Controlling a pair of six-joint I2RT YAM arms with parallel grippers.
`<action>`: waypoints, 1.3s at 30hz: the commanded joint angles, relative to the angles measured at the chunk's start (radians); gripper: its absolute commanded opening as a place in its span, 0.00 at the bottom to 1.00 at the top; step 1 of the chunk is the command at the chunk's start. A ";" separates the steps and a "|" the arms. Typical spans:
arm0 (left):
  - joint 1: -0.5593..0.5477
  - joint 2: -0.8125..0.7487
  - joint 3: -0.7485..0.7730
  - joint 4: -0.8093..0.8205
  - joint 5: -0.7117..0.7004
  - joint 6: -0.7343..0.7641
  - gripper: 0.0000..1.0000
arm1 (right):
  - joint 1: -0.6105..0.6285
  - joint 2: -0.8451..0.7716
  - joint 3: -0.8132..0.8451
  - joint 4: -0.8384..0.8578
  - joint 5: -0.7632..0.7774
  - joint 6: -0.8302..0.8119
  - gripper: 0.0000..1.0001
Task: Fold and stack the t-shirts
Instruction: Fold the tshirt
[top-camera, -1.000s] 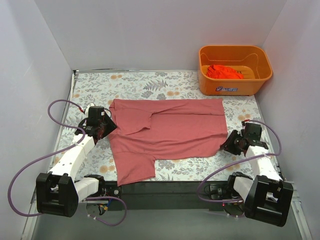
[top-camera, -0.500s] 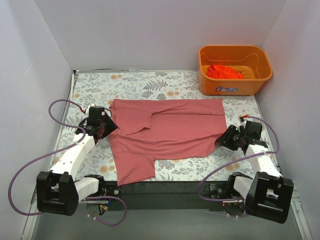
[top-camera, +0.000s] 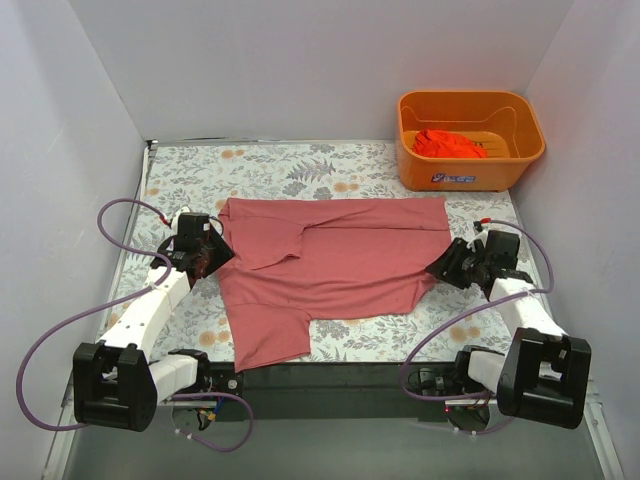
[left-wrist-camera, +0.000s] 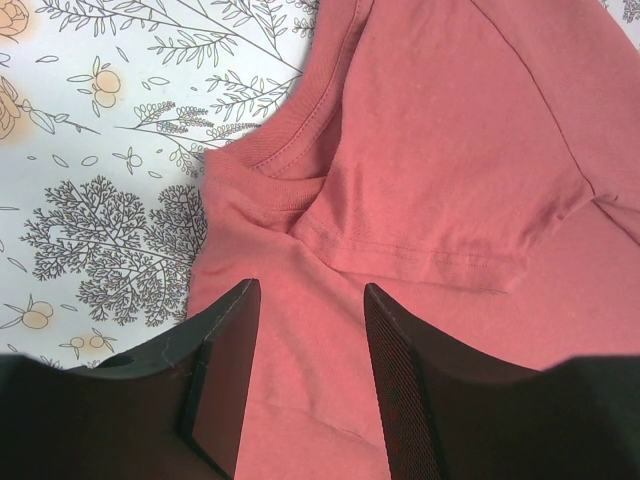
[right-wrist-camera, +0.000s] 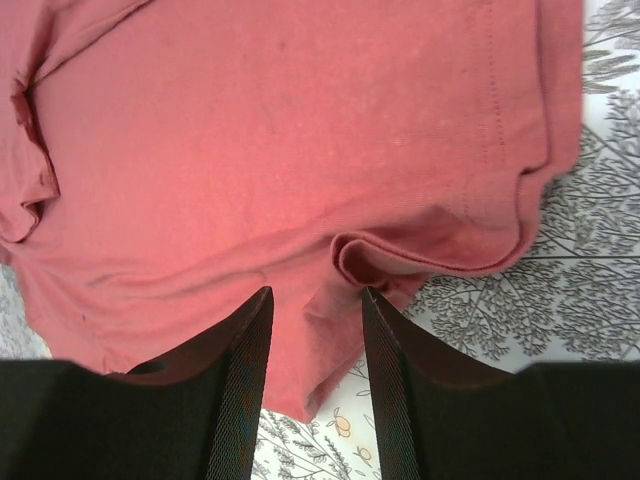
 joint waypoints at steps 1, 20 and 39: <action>-0.003 0.000 -0.006 0.004 -0.004 0.013 0.45 | 0.041 0.031 0.047 0.052 -0.017 0.005 0.48; -0.003 0.000 -0.008 0.007 0.004 0.018 0.44 | 0.098 0.021 0.053 -0.077 0.268 -0.095 0.49; -0.005 0.003 -0.009 0.010 0.011 0.018 0.44 | 0.103 0.107 0.032 -0.023 0.193 -0.127 0.47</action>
